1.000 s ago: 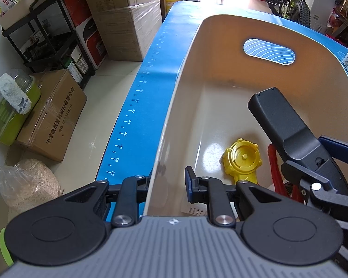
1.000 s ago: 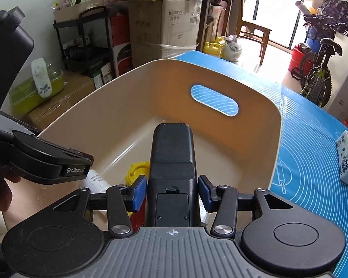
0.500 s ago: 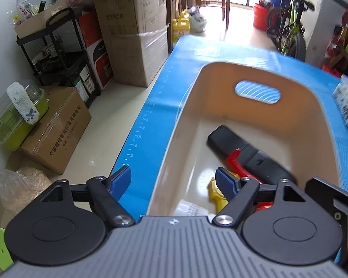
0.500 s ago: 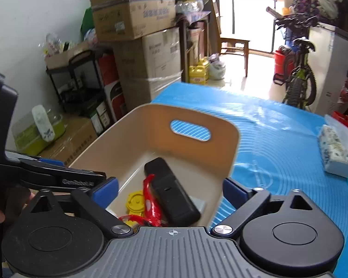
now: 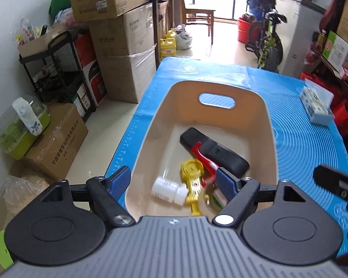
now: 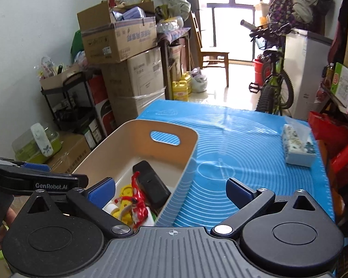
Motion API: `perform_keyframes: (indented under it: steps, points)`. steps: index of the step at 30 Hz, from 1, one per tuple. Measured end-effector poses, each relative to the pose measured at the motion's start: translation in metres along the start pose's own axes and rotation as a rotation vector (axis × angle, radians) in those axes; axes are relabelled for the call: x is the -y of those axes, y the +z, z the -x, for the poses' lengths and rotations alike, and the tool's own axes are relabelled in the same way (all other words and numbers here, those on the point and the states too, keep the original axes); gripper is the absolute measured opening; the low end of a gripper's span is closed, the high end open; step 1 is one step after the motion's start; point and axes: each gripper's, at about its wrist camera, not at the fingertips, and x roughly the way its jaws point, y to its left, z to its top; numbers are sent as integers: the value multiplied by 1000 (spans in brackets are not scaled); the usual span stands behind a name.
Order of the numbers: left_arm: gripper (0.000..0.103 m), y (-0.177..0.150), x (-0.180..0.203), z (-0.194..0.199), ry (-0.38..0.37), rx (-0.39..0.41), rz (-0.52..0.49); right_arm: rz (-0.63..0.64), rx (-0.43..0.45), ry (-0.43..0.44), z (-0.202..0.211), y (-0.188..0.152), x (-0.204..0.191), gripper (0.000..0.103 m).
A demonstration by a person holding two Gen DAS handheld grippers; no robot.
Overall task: Organize rigid objects
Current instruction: 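Lower the basket onto the mat and open the left tool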
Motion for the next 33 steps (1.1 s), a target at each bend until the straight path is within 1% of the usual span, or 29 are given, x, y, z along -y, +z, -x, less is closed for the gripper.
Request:
perform_keyframes:
  steps: [6, 9, 14, 18, 26, 33]
  points:
    - [80, -19, 12, 31, -30, 34, -2, -9, 10, -12, 34, -19, 10, 100]
    - [80, -30, 20, 40, -35, 29, -27, -16, 13, -19, 46, -29, 12, 100]
    - [80, -46, 24, 53, -49, 37, -24, -23, 12, -38, 61, -46, 17, 100]
    - [80, -62, 29, 63, -25, 62, -26, -30, 12, -54, 72, -63, 23, 100]
    - [80, -91, 35, 68, -51, 63, -7, -51, -10, -74, 80, -96, 36, 100]
    - [80, -111, 48, 66, -50, 72, -47, -50, 14, -87, 84, -121, 39, 100]
